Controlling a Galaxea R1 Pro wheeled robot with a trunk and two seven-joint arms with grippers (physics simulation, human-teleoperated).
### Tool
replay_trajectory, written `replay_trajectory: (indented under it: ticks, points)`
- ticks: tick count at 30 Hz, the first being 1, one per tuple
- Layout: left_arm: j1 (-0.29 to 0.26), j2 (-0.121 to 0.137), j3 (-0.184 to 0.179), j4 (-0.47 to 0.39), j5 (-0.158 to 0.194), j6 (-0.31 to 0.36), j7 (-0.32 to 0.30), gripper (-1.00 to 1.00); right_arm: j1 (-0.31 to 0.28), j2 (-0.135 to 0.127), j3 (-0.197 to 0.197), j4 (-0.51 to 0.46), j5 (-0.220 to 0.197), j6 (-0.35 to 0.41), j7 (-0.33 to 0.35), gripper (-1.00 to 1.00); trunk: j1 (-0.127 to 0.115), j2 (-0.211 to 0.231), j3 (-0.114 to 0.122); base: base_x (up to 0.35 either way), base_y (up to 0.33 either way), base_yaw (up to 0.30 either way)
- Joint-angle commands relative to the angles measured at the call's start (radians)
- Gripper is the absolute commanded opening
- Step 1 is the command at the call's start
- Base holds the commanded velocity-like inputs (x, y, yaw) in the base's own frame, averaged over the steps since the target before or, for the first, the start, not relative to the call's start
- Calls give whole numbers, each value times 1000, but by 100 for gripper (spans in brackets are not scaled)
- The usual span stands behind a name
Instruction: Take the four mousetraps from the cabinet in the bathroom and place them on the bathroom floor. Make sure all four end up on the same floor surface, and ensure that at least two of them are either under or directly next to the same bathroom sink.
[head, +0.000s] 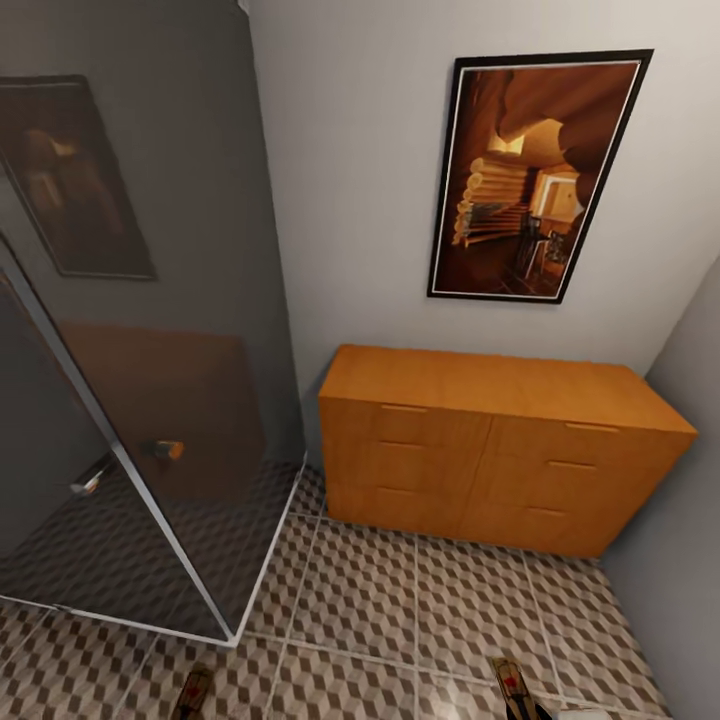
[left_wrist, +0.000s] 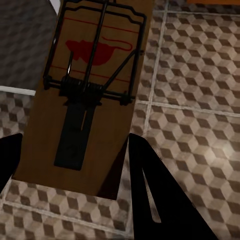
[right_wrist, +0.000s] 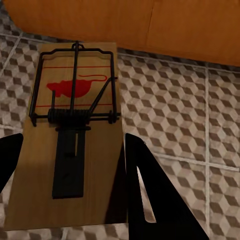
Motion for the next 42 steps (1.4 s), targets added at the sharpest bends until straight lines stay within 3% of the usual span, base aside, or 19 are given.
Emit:
replay_trajectory:
  ticks: [1,42]
  points:
    - [-1,-1,-7,2,-9,-2,13,-100,-1,-1,5,0,-13,-4,3,-100,1,-2,-2,0,0,285]
    - [-1,-3,-7,2,-9,-2,13,-100,-1,4,5,0,-13,-4,2,-100,1,-2,-2,0,0,285]
